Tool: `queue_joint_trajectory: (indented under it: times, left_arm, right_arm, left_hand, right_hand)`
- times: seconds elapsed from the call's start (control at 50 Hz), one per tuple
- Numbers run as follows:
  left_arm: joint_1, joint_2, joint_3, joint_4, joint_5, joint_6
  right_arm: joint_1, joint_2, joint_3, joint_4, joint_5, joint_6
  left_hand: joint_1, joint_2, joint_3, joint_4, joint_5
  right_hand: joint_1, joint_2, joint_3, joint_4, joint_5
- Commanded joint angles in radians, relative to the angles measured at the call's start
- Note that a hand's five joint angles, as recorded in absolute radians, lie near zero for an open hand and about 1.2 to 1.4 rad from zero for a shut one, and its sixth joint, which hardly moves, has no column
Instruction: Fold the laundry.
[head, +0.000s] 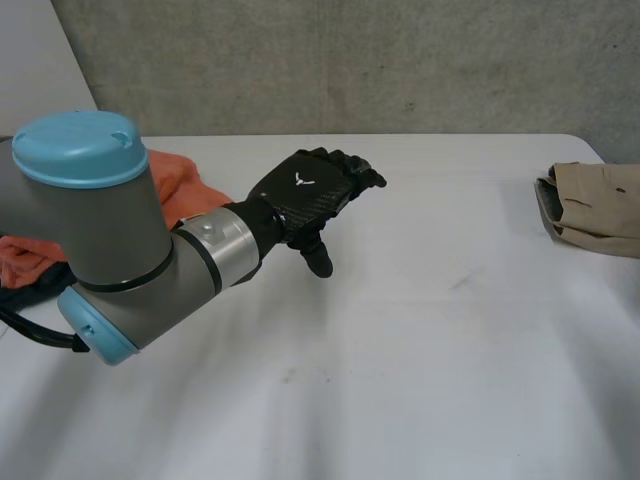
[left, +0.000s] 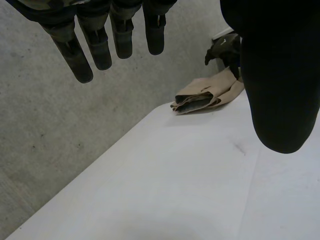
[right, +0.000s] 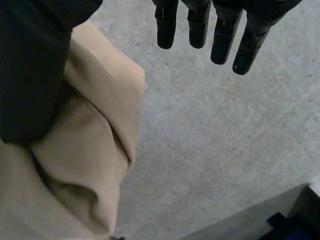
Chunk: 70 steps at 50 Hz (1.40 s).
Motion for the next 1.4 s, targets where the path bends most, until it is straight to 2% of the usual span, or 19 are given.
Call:
queue_joint_trajectory:
  times: [0.02, 0.16, 0.24, 0.3, 0.38, 0.4, 0.48, 0.58, 0.7, 0.8, 0.84, 0.9, 0.92, 0.94, 0.98, 1.08, 1.16, 1.32, 1.4]
  left_arm:
    - [0.001, 0.009, -0.011, -0.002, 0.000, 0.000]
    - [0.018, 0.051, -0.016, -0.002, -0.018, -0.003]
    - [0.080, 0.091, -0.016, 0.006, -0.110, -0.009]
    - [0.134, 0.106, -0.002, 0.024, -0.245, -0.002]
    - [0.203, 0.112, 0.013, 0.112, -0.376, 0.008]
    - [0.249, 0.109, 0.021, 0.145, -0.391, 0.015]
    - [0.402, 0.070, 0.030, 0.179, -0.373, 0.090]
    - [0.567, -0.058, 0.064, 0.175, -0.304, 0.212]
    - [0.642, -0.248, 0.153, 0.166, -0.192, 0.282]
    - [0.703, -0.340, 0.210, 0.159, -0.158, 0.287]
    - [0.705, -0.362, 0.228, 0.159, -0.152, 0.287]
    - [0.703, -0.392, 0.262, 0.159, -0.134, 0.285]
    - [0.702, -0.395, 0.265, 0.159, -0.127, 0.285]
    - [0.697, -0.395, 0.266, 0.164, -0.118, 0.282]
    - [0.686, -0.394, 0.265, 0.167, -0.114, 0.279]
    - [0.602, -0.336, 0.233, 0.172, -0.123, 0.265]
    - [0.539, -0.184, 0.133, 0.187, -0.115, 0.221]
    - [0.276, 0.046, -0.054, 0.227, -0.084, 0.068]
    - [0.112, 0.100, -0.129, 0.225, -0.014, -0.009]
  right_arm:
    - [-0.017, -0.203, 0.259, 0.003, -0.008, 0.002]
    - [-0.017, -0.472, 0.528, -0.038, -0.027, -0.006]
    - [-0.014, -0.612, 0.651, -0.152, -0.030, -0.003]
    - [0.012, -0.710, 0.795, -0.287, -0.041, 0.008]
    - [0.145, -0.853, 1.002, -0.498, -0.109, 0.020]
    - [0.205, -0.900, 1.086, -0.570, -0.167, 0.025]
    - [0.323, -0.995, 1.293, -0.705, -0.335, 0.017]
    - [0.423, -1.049, 1.464, -0.730, -0.465, 0.019]
    - [0.512, -1.035, 1.545, -0.642, -0.470, 0.014]
    - [0.515, -1.005, 1.544, -0.546, -0.443, -0.001]
    - [0.509, -0.996, 1.542, -0.525, -0.432, -0.017]
    - [0.506, -0.991, 1.544, -0.499, -0.407, -0.055]
    - [0.506, -0.991, 1.545, -0.496, -0.401, -0.063]
    - [0.504, -0.989, 1.547, -0.493, -0.389, -0.073]
    - [0.504, -0.989, 1.549, -0.493, -0.378, -0.075]
    - [0.504, -0.989, 1.561, -0.491, -0.355, -0.075]
    - [0.501, -1.005, 1.567, -0.491, -0.347, -0.075]
    - [0.449, -1.046, 1.568, -0.490, -0.305, -0.070]
    - [0.428, -1.060, 1.568, -0.491, -0.289, -0.069]
  left_hand:
    - [-0.007, 0.000, -0.006, 0.003, 0.002]
    - [-0.004, 0.003, -0.003, 0.006, 0.005]
    - [0.025, 0.032, 0.026, 0.035, 0.034]
    - [0.031, 0.038, 0.032, 0.041, 0.040]
    - [0.005, 0.012, 0.006, 0.015, 0.014]
    - [0.005, 0.012, 0.006, 0.015, 0.014]
    - [-0.001, 0.006, 0.000, 0.009, 0.008]
    - [-0.007, 0.000, -0.006, 0.003, 0.002]
    - [0.005, 0.012, 0.006, 0.015, 0.014]
    - [0.054, 0.061, 0.055, 0.064, 0.064]
    - [0.128, 0.135, 0.129, 0.138, 0.137]
    - [0.447, 0.454, 0.448, 0.457, 0.456]
    - [0.582, 0.589, 0.583, 0.592, 0.591]
    - [0.920, 0.927, 0.921, 0.930, 0.930]
    - [1.163, 1.170, 1.164, 1.173, 1.173]
    - [1.164, 1.171, 1.165, 1.174, 1.173]
    - [1.164, 1.171, 1.165, 1.174, 1.173]
    - [1.164, 1.171, 1.165, 1.174, 1.173]
    - [1.164, 1.171, 1.165, 1.174, 1.173]
  right_hand:
    - [-0.025, -0.045, -0.040, -0.060, -0.074]
    - [-0.025, -0.045, -0.040, -0.060, -0.074]
    - [-0.025, -0.045, -0.040, -0.060, -0.074]
    - [-0.025, -0.045, -0.040, -0.060, -0.074]
    - [-0.025, -0.045, -0.040, -0.060, -0.074]
    - [-0.025, -0.045, -0.040, -0.060, -0.074]
    - [-0.025, -0.045, -0.040, -0.060, -0.074]
    - [-0.025, -0.045, -0.040, -0.060, -0.074]
    - [-0.025, -0.045, -0.040, -0.060, -0.074]
    - [-0.025, -0.045, -0.040, -0.060, -0.074]
    - [-0.025, -0.045, -0.040, -0.060, -0.074]
    - [-0.025, -0.045, -0.040, -0.060, -0.074]
    - [-0.025, -0.045, -0.040, -0.060, -0.074]
    - [-0.025, -0.045, -0.040, -0.060, -0.074]
    - [-0.025, -0.045, -0.040, -0.060, -0.074]
    - [-0.025, -0.045, -0.040, -0.060, -0.074]
    - [-0.025, -0.045, -0.040, -0.060, -0.074]
    - [-0.025, -0.045, -0.040, -0.060, -0.074]
    - [-0.025, -0.045, -0.040, -0.060, -0.074]
